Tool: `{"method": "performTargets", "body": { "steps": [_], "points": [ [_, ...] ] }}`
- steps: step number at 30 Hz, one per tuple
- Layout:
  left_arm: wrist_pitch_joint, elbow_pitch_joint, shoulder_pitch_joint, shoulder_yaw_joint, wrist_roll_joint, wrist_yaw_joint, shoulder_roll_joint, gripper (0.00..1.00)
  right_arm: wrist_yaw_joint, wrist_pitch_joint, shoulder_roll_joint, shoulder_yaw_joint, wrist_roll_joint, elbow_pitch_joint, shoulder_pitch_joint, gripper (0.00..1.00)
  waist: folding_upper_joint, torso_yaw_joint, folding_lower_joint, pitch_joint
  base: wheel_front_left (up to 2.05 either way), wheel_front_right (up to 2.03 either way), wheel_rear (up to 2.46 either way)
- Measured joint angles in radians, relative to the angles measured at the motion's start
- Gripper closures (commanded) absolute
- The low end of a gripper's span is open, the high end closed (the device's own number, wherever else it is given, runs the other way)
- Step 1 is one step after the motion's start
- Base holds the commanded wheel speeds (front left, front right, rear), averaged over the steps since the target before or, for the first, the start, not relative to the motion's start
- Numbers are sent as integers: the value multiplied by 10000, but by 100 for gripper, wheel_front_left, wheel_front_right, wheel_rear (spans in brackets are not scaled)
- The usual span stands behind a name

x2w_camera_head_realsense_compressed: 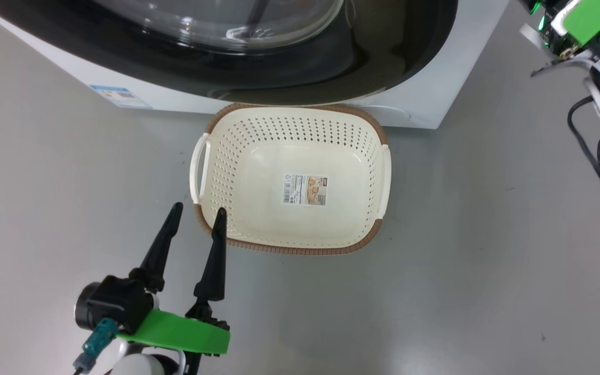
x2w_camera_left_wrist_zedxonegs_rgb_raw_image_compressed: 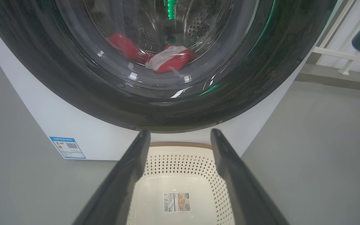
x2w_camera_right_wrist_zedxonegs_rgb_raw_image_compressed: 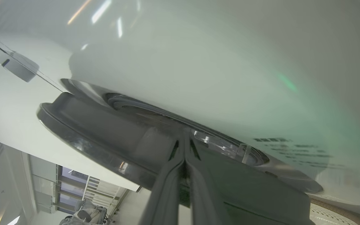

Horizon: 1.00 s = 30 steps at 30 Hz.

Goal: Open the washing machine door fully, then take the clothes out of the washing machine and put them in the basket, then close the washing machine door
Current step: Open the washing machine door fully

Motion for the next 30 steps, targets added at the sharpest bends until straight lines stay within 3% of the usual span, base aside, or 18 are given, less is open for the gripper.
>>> {"method": "performTargets", "body": {
  "steps": [7, 18, 30],
  "points": [
    [-2, -19, -107, -88, -205, 36, -19, 0, 0, 1057, 159, -46, 311, 662, -444, 100, 0, 92, 0, 197, 0, 0, 0],
    [-2, -81, -148, -253, -368, 167, -25, 0, -4, 1822, 339, -190, 288, 938, -588, 100, 0, 185, 0, 55, 0, 0, 0],
    [-2, -75, 59, -322, -397, 213, -23, 0, -4, 2234, 807, -138, -104, 468, 683, 100, 0, 111, 0, -734, 0, 0, 0]
  ]
}}
